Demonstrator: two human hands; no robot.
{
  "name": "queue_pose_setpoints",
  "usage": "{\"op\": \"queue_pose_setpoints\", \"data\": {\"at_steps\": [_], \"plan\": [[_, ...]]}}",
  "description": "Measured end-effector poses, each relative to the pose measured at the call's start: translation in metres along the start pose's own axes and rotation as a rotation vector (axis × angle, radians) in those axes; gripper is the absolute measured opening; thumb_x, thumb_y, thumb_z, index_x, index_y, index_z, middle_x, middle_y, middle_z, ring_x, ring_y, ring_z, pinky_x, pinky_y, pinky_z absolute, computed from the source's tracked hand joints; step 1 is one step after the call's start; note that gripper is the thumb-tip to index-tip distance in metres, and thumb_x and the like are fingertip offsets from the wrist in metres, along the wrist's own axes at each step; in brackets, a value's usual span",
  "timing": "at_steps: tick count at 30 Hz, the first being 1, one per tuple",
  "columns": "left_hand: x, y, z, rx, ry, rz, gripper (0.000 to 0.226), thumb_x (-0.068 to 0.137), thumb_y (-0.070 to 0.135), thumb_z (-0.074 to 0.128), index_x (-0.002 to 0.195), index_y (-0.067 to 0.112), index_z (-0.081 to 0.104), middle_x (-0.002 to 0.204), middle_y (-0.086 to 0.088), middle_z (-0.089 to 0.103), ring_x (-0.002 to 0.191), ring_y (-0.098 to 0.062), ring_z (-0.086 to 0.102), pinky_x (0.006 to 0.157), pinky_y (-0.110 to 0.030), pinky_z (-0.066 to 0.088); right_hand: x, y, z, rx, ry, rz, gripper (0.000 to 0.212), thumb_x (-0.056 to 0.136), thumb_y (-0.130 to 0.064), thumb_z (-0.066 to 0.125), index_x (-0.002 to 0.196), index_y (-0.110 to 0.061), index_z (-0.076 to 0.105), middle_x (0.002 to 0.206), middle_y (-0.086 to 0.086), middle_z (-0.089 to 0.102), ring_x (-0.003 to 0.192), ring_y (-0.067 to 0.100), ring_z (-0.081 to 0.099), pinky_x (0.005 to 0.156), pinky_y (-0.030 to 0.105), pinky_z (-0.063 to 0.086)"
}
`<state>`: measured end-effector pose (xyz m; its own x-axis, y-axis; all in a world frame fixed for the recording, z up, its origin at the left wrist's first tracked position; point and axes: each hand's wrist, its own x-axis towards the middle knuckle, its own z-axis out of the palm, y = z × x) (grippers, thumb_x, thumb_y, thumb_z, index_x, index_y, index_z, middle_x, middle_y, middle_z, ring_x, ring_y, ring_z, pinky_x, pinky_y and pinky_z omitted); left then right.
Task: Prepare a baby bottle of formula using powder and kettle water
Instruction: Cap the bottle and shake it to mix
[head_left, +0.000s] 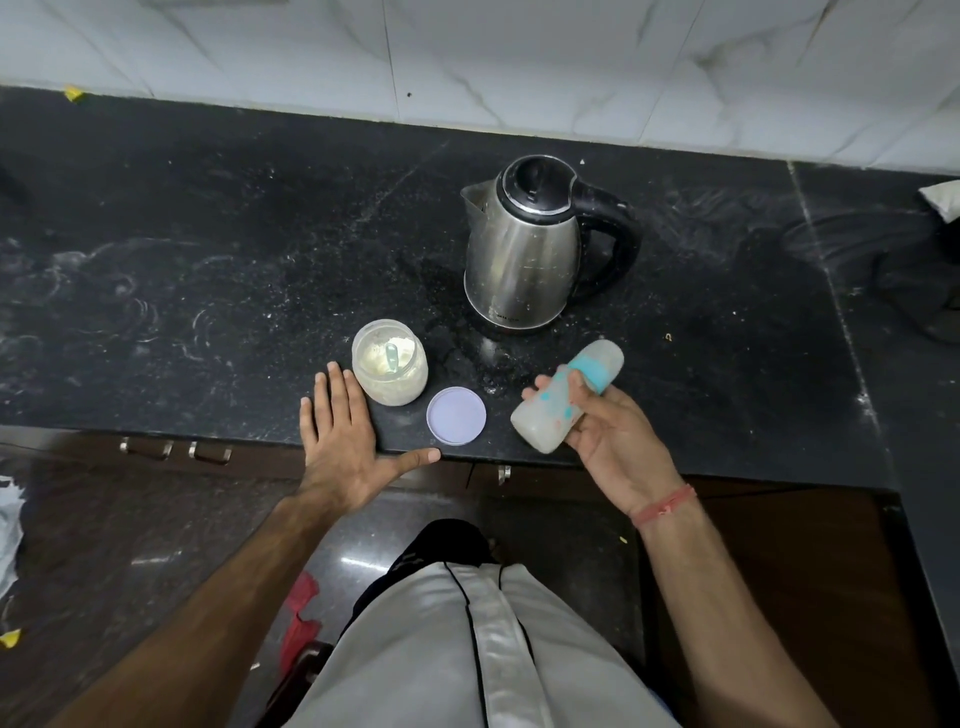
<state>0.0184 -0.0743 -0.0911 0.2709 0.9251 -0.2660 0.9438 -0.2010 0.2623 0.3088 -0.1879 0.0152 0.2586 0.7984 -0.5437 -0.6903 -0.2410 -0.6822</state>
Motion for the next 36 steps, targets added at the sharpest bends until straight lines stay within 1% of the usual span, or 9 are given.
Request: {"op": "queue_pose_setpoints", "data": {"at_steps": [2,5,9,12,16,23,30,33,36], "plan": [[-0.002,0.000,-0.001,-0.011,-0.005,-0.002,0.178,0.050,0.122,0.036,0.173,0.002,-0.012,0.183,-0.015,-0.018,0.169,-0.029,-0.021,0.136,-0.054,-0.010,0.001,-0.004,-0.002,0.035,0.001,-0.023,0.060,0.098,-0.022,0.071,0.150,-0.001,0.051,0.140,0.024,0.070,0.132,0.039,0.070,0.110,0.051,0.058],[-0.002,0.000,-0.004,-0.007,-0.027,0.007,0.178,0.050,0.122,0.037,0.173,0.003,-0.013,0.183,-0.015,-0.019,0.169,-0.030,-0.021,0.136,-0.056,-0.010,-0.003,-0.008,0.003,-0.149,-0.072,0.019,0.056,0.098,-0.021,0.069,0.149,-0.001,0.054,0.140,0.024,0.071,0.130,0.039,0.070,0.108,0.050,0.060],[-0.002,0.000,-0.005,-0.018,-0.035,-0.002,0.178,0.050,0.122,0.038,0.173,0.003,-0.013,0.182,-0.015,-0.020,0.169,-0.030,-0.022,0.136,-0.056,-0.010,0.000,-0.006,0.002,0.035,-0.071,-0.004,0.068,0.100,-0.024,0.068,0.157,0.003,0.044,0.136,0.021,0.071,0.134,0.039,0.068,0.105,0.047,0.061],[-0.003,0.001,-0.008,-0.019,-0.039,0.007,0.178,0.050,0.122,0.037,0.173,0.004,-0.015,0.182,-0.015,-0.022,0.168,-0.030,-0.023,0.136,-0.056,-0.011,-0.003,-0.005,0.007,-0.094,-0.128,0.062,0.060,0.100,-0.023,0.067,0.152,0.002,0.051,0.135,0.022,0.073,0.130,0.039,0.070,0.103,0.048,0.061],[-0.002,0.002,-0.007,-0.019,-0.049,-0.003,0.177,0.050,0.122,0.036,0.172,0.005,-0.016,0.182,-0.014,-0.023,0.168,-0.029,-0.024,0.136,-0.056,-0.011,0.001,-0.004,0.006,-0.006,-0.110,0.040,0.052,0.102,-0.024,0.067,0.146,-0.001,0.053,0.135,0.022,0.073,0.131,0.038,0.070,0.104,0.046,0.061],[-0.002,0.001,-0.005,-0.024,-0.029,-0.002,0.177,0.051,0.121,0.039,0.173,0.005,-0.015,0.182,-0.014,-0.022,0.168,-0.029,-0.023,0.135,-0.055,-0.012,0.011,-0.017,0.008,-0.098,-0.050,0.006,0.062,0.102,-0.026,0.070,0.154,0.002,0.049,0.138,0.022,0.071,0.131,0.038,0.070,0.108,0.050,0.059],[-0.001,0.001,-0.003,-0.010,-0.023,0.003,0.176,0.053,0.120,0.042,0.172,0.003,-0.016,0.182,-0.015,-0.021,0.168,-0.030,-0.023,0.136,-0.055,-0.012,0.014,-0.021,0.007,-0.143,-0.111,0.010,0.056,0.098,-0.011,0.071,0.151,-0.004,0.052,0.144,0.023,0.069,0.133,0.037,0.069,0.110,0.050,0.058],[0.000,0.000,-0.004,-0.011,-0.027,-0.004,0.176,0.052,0.120,0.041,0.172,0.004,-0.016,0.182,-0.015,-0.021,0.168,-0.029,-0.023,0.135,-0.055,-0.012,0.017,-0.016,0.003,0.036,-0.066,-0.007,0.042,0.107,-0.010,0.064,0.147,-0.007,0.051,0.146,0.024,0.064,0.134,0.040,0.068,0.113,0.054,0.056],[-0.001,0.002,-0.005,-0.011,-0.037,-0.003,0.177,0.052,0.121,0.041,0.172,0.004,-0.017,0.182,-0.014,-0.022,0.168,-0.029,-0.024,0.136,-0.055,-0.012,0.019,-0.011,0.005,0.073,-0.055,-0.041,0.048,0.110,-0.008,0.061,0.153,-0.017,0.042,0.151,0.028,0.058,0.134,0.045,0.067,0.112,0.058,0.055]]}}
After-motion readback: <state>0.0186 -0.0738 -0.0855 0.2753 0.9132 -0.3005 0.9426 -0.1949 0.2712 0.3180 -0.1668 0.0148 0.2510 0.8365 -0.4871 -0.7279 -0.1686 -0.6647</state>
